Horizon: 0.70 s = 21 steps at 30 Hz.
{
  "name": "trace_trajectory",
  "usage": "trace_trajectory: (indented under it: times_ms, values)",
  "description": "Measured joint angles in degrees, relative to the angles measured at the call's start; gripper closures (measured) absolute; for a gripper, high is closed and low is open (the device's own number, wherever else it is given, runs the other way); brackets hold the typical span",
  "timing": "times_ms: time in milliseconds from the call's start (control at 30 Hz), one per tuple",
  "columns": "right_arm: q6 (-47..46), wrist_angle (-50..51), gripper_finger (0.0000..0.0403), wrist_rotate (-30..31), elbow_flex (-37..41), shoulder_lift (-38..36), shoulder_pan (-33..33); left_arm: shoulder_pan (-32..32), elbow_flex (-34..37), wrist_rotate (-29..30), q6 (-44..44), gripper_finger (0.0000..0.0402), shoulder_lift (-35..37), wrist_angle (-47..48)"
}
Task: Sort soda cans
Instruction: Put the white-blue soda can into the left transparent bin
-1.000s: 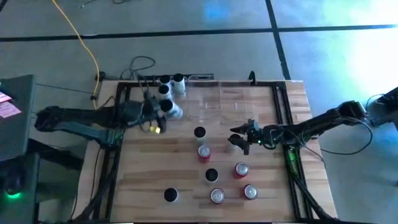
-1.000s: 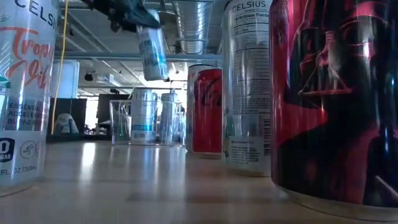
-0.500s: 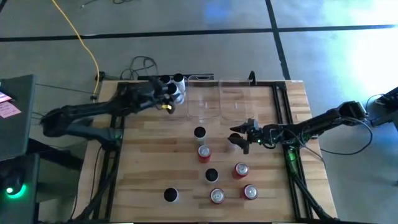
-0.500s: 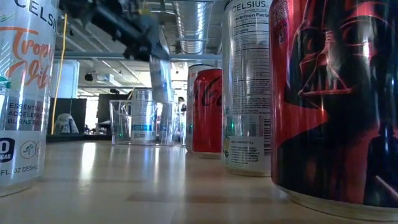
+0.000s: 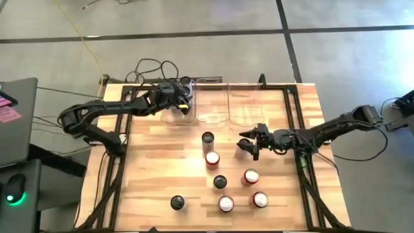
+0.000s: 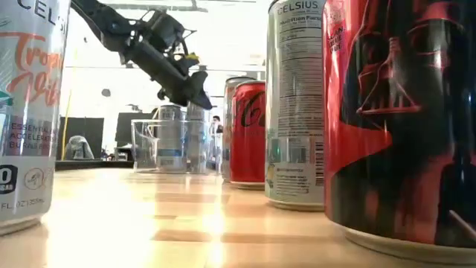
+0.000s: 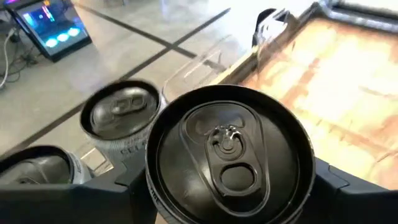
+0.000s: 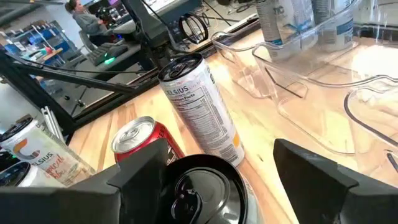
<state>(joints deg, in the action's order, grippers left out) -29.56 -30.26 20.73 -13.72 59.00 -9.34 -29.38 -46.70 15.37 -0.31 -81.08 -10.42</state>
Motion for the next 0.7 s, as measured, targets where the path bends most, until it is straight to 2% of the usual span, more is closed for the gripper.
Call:
trace_trajectory:
  times_ms: [267, 700]
  values:
    - [0.0, 0.2, 0.009, 0.0, 0.0, 0.0, 0.0, -1.8, -0.1, -1.7, -0.4, 0.0149, -2.3, -2.4]
    - [-0.1, 0.2, 0.009, 0.0, 0.0, 0.0, 0.0, -2.1, -0.1, -1.7, 0.8, 0.0148, -2.3, -1.0]
